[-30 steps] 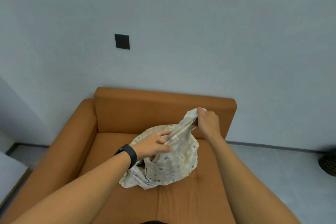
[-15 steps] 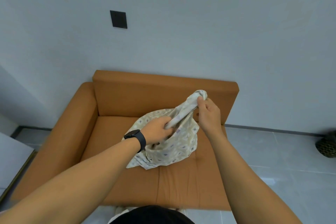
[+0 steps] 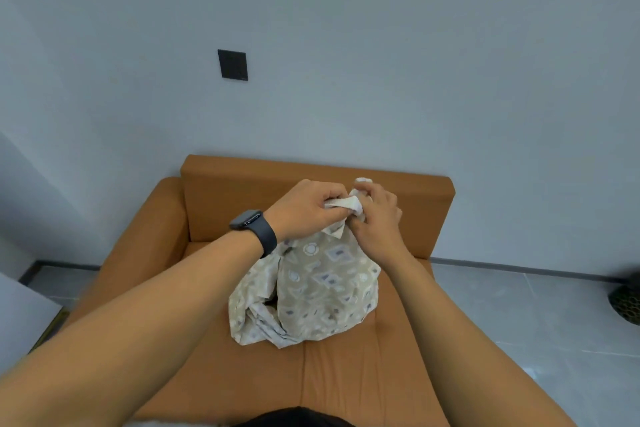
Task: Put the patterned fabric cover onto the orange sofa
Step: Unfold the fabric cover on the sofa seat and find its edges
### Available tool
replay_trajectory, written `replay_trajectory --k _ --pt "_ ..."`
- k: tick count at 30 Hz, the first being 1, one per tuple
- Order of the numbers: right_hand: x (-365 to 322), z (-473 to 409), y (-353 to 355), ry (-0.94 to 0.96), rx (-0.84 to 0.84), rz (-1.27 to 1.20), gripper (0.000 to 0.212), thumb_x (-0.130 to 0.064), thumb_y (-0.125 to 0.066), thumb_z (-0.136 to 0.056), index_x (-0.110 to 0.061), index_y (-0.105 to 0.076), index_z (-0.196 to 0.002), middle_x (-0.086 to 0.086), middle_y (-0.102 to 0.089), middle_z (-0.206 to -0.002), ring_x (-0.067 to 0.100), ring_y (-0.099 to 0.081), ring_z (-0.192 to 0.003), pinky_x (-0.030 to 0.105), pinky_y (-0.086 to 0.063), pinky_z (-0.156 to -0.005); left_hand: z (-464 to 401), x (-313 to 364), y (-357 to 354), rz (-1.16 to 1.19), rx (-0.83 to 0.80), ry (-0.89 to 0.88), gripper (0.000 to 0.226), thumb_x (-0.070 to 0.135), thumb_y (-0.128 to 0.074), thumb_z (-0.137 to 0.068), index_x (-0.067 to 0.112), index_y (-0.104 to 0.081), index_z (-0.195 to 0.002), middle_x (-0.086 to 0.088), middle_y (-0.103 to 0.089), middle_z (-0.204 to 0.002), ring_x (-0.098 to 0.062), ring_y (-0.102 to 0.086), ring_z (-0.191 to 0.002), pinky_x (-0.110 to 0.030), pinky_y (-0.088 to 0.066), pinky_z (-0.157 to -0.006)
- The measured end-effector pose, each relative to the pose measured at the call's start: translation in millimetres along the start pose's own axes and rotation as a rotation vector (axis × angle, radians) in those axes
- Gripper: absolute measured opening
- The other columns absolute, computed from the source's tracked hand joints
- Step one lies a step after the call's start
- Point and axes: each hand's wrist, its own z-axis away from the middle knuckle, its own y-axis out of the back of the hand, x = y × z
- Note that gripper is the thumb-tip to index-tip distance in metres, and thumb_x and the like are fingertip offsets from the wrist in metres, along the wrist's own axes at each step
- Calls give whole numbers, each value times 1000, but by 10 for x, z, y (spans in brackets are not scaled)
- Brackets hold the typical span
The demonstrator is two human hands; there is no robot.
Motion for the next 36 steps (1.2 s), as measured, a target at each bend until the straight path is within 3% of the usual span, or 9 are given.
replay_trajectory --k 4,8,13,16,18,22,25,30,36 --pt "-84 -232 224 -141 110 -251 21 -8 -44 -89 -24 -56 -91 -10 -64 -89 25 -61 -94 44 -51 -81 81 -273 77 -79 -143 146 19 49 -68 -84 34 -61 -92 9 -69 -84 -13 -65 -70 -31 -50 -57" --pt "-90 -413 451 -231 269 -120 15 -15 -34 -94 -22 -47 -98 -5 -57 -83 29 -57 -91 42 -46 -81 228 -662 117 -174 -315 346 54 62 -69 -81 10 -55 -75 -3 -55 -65 -23 -44 -56 -37 -30 -57" --pt "155 -521 630 -435 372 143 12 -17 -36 -98 -20 -47 -102 -6 -53 -83 27 -55 -87 45 -32 -93 297 -732 240 -219 -256 402 36 30 -65 -88 17 -44 -63 -1 -44 -57 -21 -37 -52 -32 -26 -55" --pt "234 -499 569 -478 150 249 31 -26 -50 -92 -29 -51 -123 6 -50 -132 33 -40 -126 49 -27 -100 246 -566 265 94 -30 344 38 8 -59 -85 17 -31 -62 -2 -32 -56 -18 -27 -54 -30 -21 -54" --pt "115 -424 419 -246 -60 228 59 -33 -63 -86 -42 -42 -140 -1 -33 -148 27 -26 -135 46 -18 -108 184 -410 290 180 15 263 28 7 -59 -85 15 -38 -67 -2 -38 -61 -17 -31 -57 -27 -24 -54" --pt "-139 -248 82 18 -292 86 11 -30 -59 -92 -30 -64 -103 -6 -63 -110 10 -52 -108 38 -36 -97 63 -173 270 76 -100 135 22 21 -68 -84 8 -50 -82 2 -50 -71 -13 -42 -60 -26 -32 -55" --pt "-129 -248 92 -149 -59 -251 16 -11 -47 -97 -21 -59 -92 -1 -66 -89 6 -61 -76 32 -49 -68 120 -334 276 -187 -236 199 18 19 -67 -82 16 -52 -91 -1 -60 -79 -18 -52 -61 -33 -39 -55" --pt "-101 -420 340 -155 178 -42 14 -18 -39 -99 -25 -51 -98 -3 -63 -84 20 -59 -76 41 -47 -64 274 -774 317 -616 -130 384 14 20 -53 -91 26 -47 -79 0 -60 -81 -25 -56 -66 -33 -38 -53" --pt "58 -568 484 -297 326 88 15 -23 -34 -103 -23 -49 -99 -3 -60 -86 23 -58 -76 35 -40 -61 216 -728 514 -324 154 355 14 19 -53 -95 18 -52 -81 -3 -59 -74 -28 -57 -70 -37 -36 -59"
